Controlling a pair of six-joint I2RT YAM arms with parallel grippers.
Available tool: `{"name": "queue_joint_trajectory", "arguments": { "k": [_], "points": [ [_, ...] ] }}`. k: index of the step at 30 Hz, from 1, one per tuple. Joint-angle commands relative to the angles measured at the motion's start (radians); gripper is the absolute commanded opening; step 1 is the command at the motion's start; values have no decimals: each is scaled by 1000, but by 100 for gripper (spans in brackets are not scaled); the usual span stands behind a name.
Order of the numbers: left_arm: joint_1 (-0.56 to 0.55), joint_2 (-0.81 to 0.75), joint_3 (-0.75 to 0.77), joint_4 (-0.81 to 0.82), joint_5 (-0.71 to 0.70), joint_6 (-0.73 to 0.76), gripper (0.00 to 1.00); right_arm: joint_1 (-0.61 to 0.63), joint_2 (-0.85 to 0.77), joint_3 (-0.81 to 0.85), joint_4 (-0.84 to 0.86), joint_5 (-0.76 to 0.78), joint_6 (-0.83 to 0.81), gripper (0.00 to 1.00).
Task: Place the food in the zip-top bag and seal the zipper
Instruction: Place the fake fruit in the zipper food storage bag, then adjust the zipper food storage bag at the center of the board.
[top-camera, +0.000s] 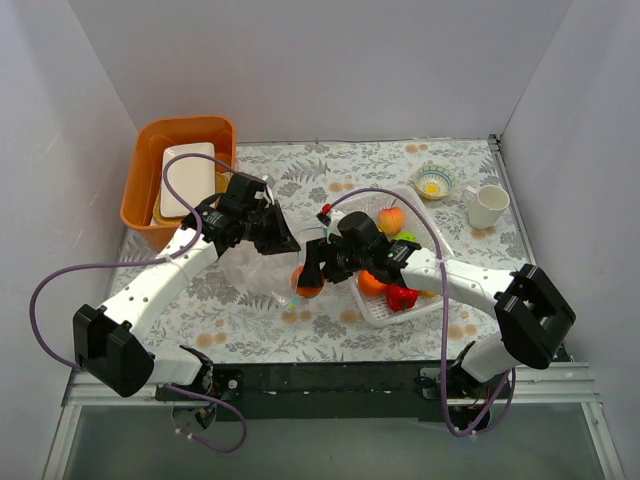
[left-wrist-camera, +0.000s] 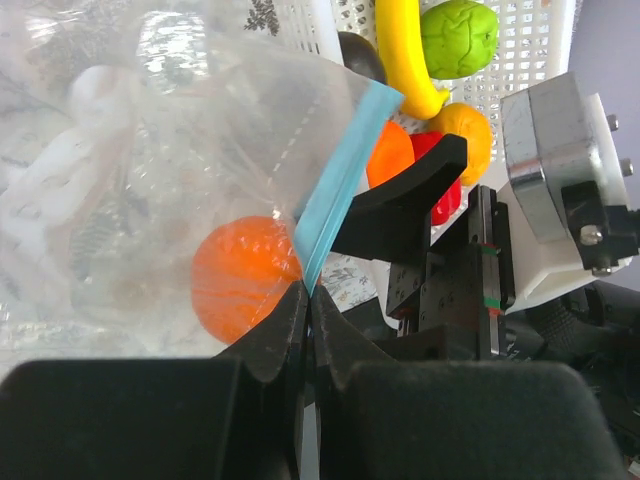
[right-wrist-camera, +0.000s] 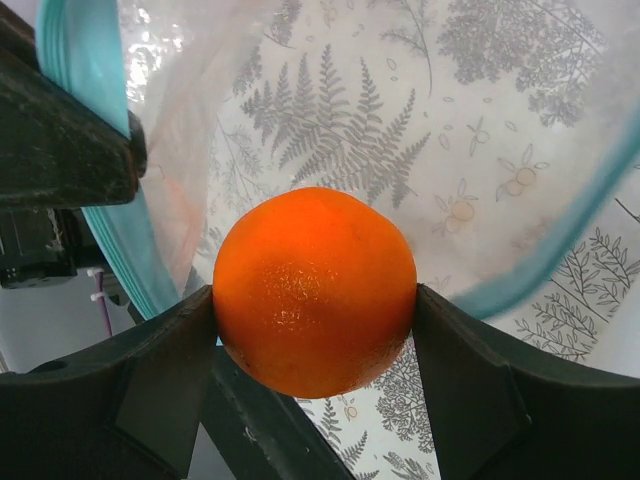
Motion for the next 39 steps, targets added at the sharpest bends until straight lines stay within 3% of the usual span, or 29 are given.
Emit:
{"name": "queue_joint_trajectory", "arguments": {
  "k": [1, 5, 11, 14, 15, 18, 21, 22, 26, 33, 39],
  "points": [
    [-1, -40, 36, 27, 33, -6, 0, 16, -26, 60, 34, 39, -5, 19],
    [-1, -42, 36, 22, 41, -18, 0, 19, -46, 73, 42, 105, 10, 21],
    [-1, -53, 20, 19, 53, -39, 0, 19, -33, 116, 16, 166, -8, 32],
    [-1, -57, 26, 11, 50, -49, 0, 18, -26, 129, 16, 191, -31, 51],
    [0, -59, 30, 10, 50, -50, 0, 19, -24, 143, 15, 192, -39, 65],
    [-1, -62, 36, 7, 44, -59, 0, 16, -35, 166, -24, 224, -78, 82],
    [0, -63, 41, -1, 24, -67, 0, 8, -81, 194, -74, 272, -105, 90],
    [0, -63, 41, 2, 21, -69, 0, 7, -93, 194, -84, 275, -111, 98],
    [0, -60, 52, 4, 17, -75, 0, 1, -165, 179, -117, 274, -108, 98],
    [6, -56, 82, 4, 9, -78, 0, -1, -334, 47, -192, 427, -7, 98],
    [9, -62, 90, 7, 4, -86, 0, -10, -299, 10, -180, 349, 35, 89]
  ]
}}
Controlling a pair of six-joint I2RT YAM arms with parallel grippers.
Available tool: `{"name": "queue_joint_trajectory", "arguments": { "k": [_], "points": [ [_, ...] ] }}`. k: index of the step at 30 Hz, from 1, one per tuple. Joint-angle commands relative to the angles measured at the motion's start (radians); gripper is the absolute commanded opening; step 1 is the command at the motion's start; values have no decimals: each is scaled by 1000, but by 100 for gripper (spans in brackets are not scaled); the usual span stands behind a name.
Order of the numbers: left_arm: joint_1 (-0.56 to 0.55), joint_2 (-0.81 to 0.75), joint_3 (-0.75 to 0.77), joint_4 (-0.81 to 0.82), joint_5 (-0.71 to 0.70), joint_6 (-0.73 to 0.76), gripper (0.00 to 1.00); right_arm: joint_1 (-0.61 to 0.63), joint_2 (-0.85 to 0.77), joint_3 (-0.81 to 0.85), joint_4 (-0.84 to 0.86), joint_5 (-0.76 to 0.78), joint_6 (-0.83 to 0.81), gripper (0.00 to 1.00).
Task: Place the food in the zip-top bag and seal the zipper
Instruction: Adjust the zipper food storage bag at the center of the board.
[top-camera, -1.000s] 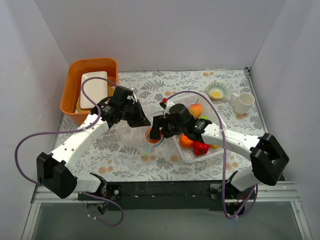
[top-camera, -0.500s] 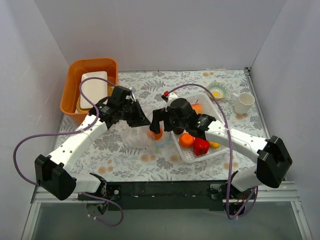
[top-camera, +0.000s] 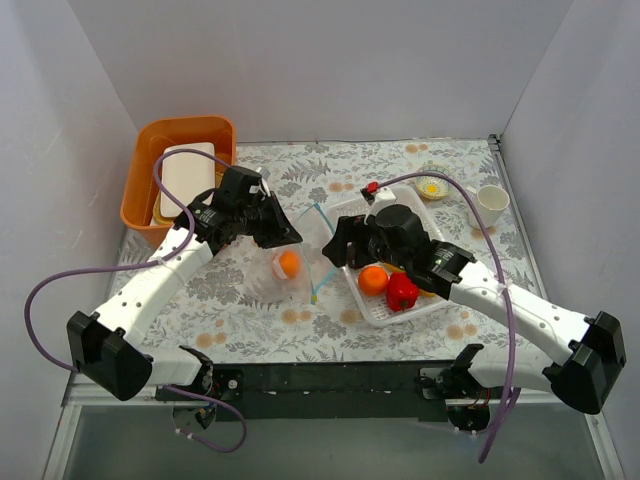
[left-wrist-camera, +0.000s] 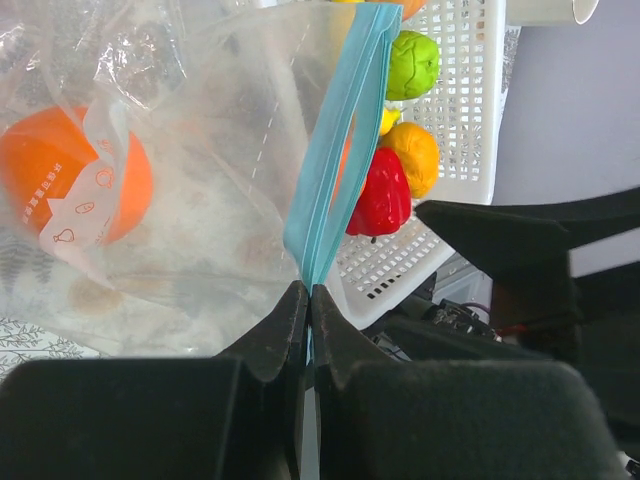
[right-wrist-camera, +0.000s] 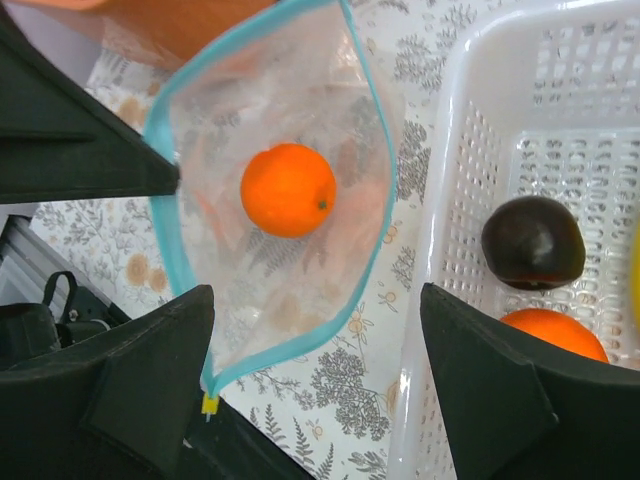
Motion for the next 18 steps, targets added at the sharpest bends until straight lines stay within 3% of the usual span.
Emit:
{"name": "queue_joint_trajectory", "arguments": {
  "k": [1, 4, 7, 8, 10, 11, 14, 16, 17, 18],
  "points": [
    [7, -40, 36, 1, -9, -12, 0, -5, 57, -21, 0, -30, 54, 88],
    [7, -50, 36, 1, -14, -15, 0, -5, 129, 5, -10, -62, 64, 80],
    [9, -56, 36, -2, -16, -15, 0, -5, 183, 8, 25, -96, 55, 64],
    [9, -57, 38, -5, -17, -15, 0, -7, 204, 14, 27, -103, 54, 48],
    [9, -63, 36, -7, -17, -14, 0, -8, 219, 43, 25, -110, 45, 29],
    [9, -63, 42, -10, -22, -14, 0, -8, 221, 54, 14, -110, 34, 4],
    [21, -65, 122, -60, -32, -3, 0, -10, 194, 141, 10, -181, -9, 1],
    [23, -44, 235, -151, -138, 17, 0, -10, 186, 219, -24, -214, -38, 1],
    [33, -24, 309, -303, -211, 43, 0, -10, 193, 321, -56, -222, -53, 1],
    [55, 7, 461, -391, -367, 76, 0, -13, 206, 360, -134, -213, -81, 1]
  ]
}}
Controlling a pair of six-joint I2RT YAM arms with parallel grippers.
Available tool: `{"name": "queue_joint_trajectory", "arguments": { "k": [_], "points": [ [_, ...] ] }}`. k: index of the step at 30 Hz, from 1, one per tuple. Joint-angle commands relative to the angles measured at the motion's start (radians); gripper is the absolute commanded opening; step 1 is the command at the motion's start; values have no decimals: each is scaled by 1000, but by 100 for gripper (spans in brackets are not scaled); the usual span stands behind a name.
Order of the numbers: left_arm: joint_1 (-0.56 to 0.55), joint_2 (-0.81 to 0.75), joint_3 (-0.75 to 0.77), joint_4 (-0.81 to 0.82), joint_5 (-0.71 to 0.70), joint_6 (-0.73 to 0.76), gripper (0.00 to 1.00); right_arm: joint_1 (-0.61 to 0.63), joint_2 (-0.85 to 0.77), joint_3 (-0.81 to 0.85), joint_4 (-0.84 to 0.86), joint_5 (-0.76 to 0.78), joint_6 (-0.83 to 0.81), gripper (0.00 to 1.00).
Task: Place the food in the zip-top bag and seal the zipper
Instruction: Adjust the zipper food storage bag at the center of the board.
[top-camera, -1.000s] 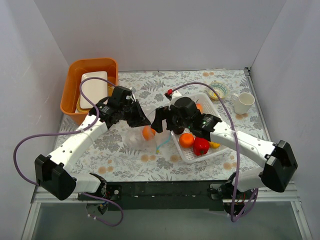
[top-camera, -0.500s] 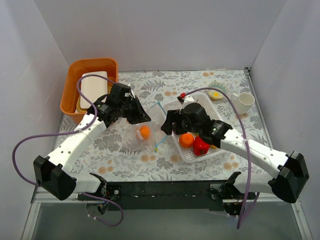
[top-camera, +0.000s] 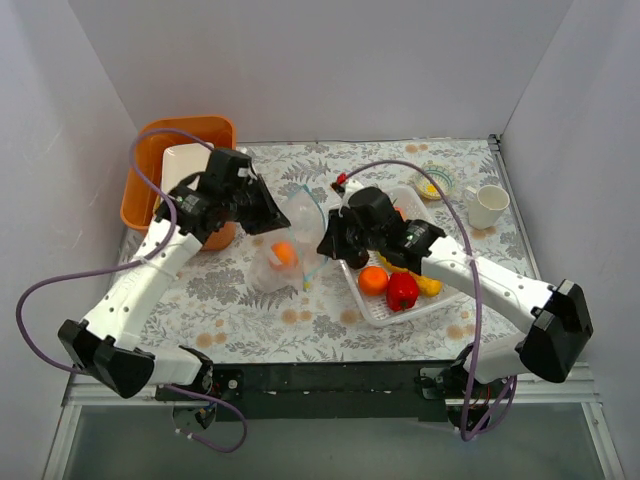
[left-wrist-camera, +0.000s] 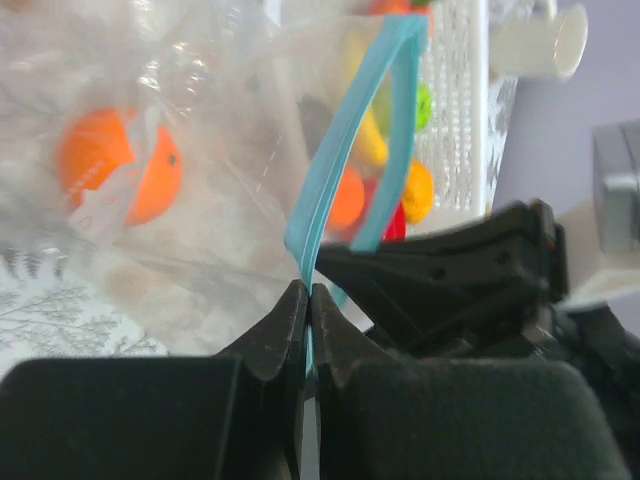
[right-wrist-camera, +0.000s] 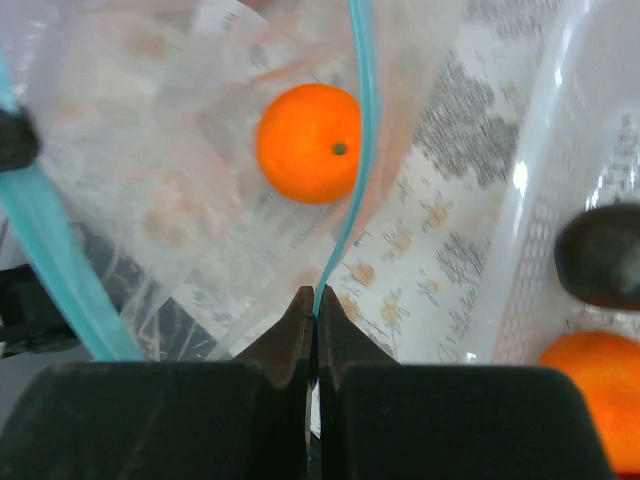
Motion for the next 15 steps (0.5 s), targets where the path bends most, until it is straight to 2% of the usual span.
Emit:
{"name": "queue_joint_trajectory", "arguments": {
  "k": [1, 2, 3, 4, 6, 9, 10, 14, 15],
  "points": [
    [106, 33, 350, -318, -310, 107, 0, -23, -6, 270, -95, -73, -102, 1],
    [161, 36, 360, -340, -257, 142, 0, -49, 67, 336, -130, -219, -108, 1],
    [213, 40, 398, -347, -95, 162, 0, -84, 112, 385, -229, -298, -123, 1],
    [232, 43, 413, -354, -59, 158, 0, -82, 148, 424, -264, -340, -139, 1],
    [232, 28, 413, -349, -23, 144, 0, -43, 186, 464, -281, -356, -136, 1],
    [232, 11, 374, -377, -19, 159, 0, -46, 128, 363, -154, -446, -94, 1],
    [232, 7, 364, -383, 27, 161, 0, -48, 125, 363, -144, -466, -90, 1],
    [232, -27, 379, -386, 118, 127, 0, -45, 172, 407, -196, -639, -136, 1],
    [232, -23, 393, -393, 138, 121, 0, -45, 172, 409, -197, -642, -140, 1]
  ]
}}
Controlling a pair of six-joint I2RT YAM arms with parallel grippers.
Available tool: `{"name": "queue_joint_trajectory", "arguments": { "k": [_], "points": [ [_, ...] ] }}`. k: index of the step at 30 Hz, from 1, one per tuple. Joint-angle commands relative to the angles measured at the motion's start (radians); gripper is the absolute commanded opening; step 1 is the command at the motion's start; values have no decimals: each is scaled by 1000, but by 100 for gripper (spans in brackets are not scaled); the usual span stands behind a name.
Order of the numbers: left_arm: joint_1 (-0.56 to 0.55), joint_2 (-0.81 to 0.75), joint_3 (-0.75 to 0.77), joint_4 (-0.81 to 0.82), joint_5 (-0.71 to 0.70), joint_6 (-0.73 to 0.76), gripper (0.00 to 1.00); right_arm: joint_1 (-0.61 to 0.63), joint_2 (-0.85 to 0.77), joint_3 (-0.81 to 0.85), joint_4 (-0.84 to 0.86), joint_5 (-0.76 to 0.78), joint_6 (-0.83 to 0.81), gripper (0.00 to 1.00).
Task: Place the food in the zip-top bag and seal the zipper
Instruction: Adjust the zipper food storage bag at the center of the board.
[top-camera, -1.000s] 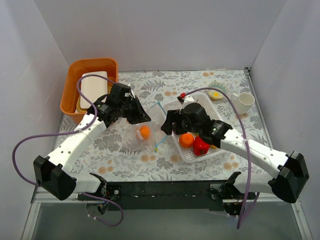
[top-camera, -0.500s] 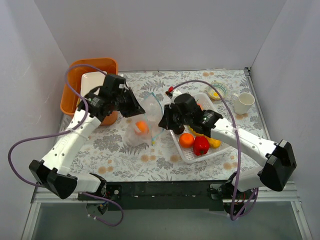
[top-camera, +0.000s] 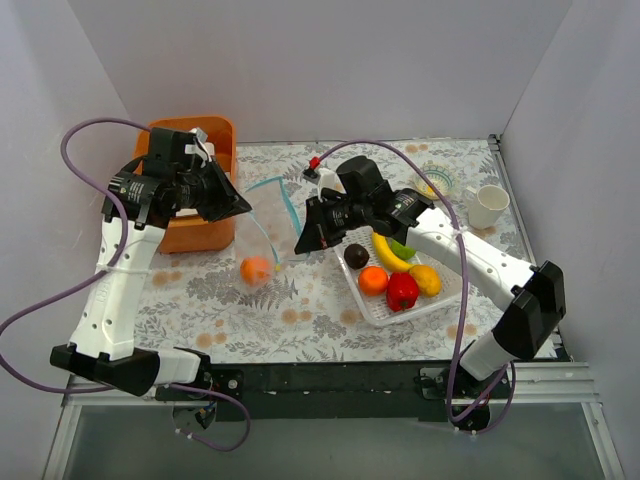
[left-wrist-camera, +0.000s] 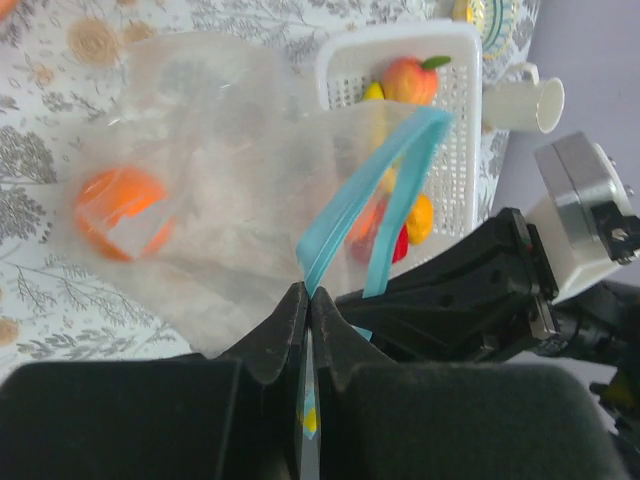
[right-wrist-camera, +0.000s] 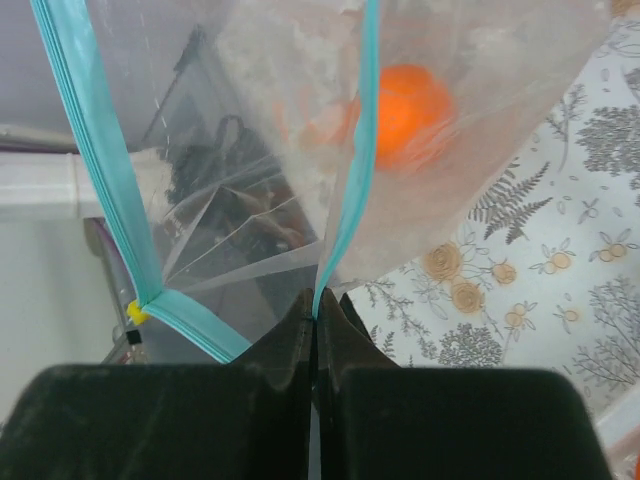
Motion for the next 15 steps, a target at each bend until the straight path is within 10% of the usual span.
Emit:
{"name": "queue_joint_trajectory", "arguments": {
  "k": [1, 7, 15],
  "points": [
    [-2, -34, 49, -60, 145, -11, 0, 5, -4, 21, 3, -187, -35, 1],
    [-1, -96, -111, 28, 144, -22, 0, -1, 64, -16, 62, -209, -33, 1],
    [-2, -230, -647, 392, 179, -69, 0, -22, 128, -84, -7, 184, -52, 18]
  ]
}}
